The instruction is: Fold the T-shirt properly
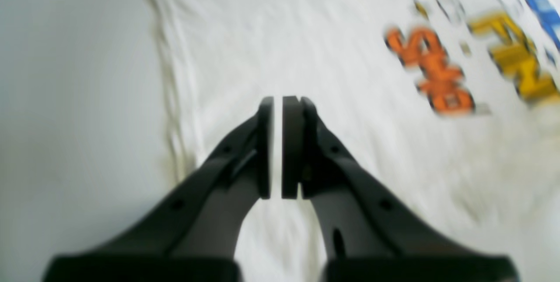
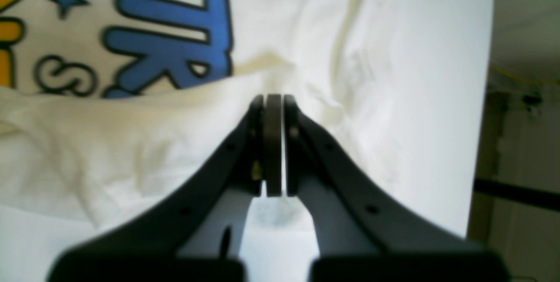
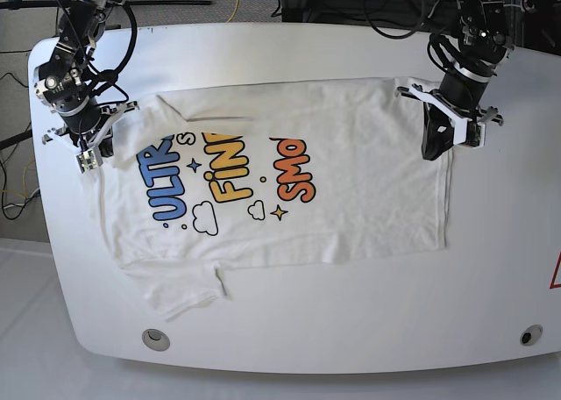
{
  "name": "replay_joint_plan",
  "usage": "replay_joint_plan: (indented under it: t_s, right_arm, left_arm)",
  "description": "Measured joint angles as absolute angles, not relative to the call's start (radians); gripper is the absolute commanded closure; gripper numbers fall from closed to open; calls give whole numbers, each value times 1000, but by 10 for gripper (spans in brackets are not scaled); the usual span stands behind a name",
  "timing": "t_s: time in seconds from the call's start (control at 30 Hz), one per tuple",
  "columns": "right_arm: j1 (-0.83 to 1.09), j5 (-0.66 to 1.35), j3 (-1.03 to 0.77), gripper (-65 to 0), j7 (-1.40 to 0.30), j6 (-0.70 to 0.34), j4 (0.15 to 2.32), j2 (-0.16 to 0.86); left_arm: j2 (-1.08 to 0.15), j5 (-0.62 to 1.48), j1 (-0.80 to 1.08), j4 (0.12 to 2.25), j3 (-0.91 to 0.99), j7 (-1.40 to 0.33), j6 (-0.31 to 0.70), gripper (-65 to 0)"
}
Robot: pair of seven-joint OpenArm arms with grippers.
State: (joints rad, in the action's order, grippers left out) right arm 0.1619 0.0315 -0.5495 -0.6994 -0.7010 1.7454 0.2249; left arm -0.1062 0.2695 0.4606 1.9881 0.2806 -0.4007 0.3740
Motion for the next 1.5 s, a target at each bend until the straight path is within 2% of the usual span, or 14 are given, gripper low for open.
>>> replay_joint_plan:
  t_s: [0.27,0.9,1.13,1.27,1.5]
  right_arm:
    - [164,23,-543,0,-692,-703,1718,222]
    - [189,19,-523,0,-689,-704,1622,231]
    - [217,14,-511,0,-677,-703,1602,244]
    - [234,20,-518,0,-685,-702,1618,237]
    - [265,30,-520,0,-674,-699,1631,235]
  left_arm:
    - [-99,242,451,1851,281,-420,389,-9]
    - [-139,218,439,1639,262,-336,396,-17]
    - [-176,222,492,1664,265,-327,393,-11]
    - [-185,222,546,1763,268,-364,394,-9]
    - [-189,233,543,1800,263,-363,388,-3]
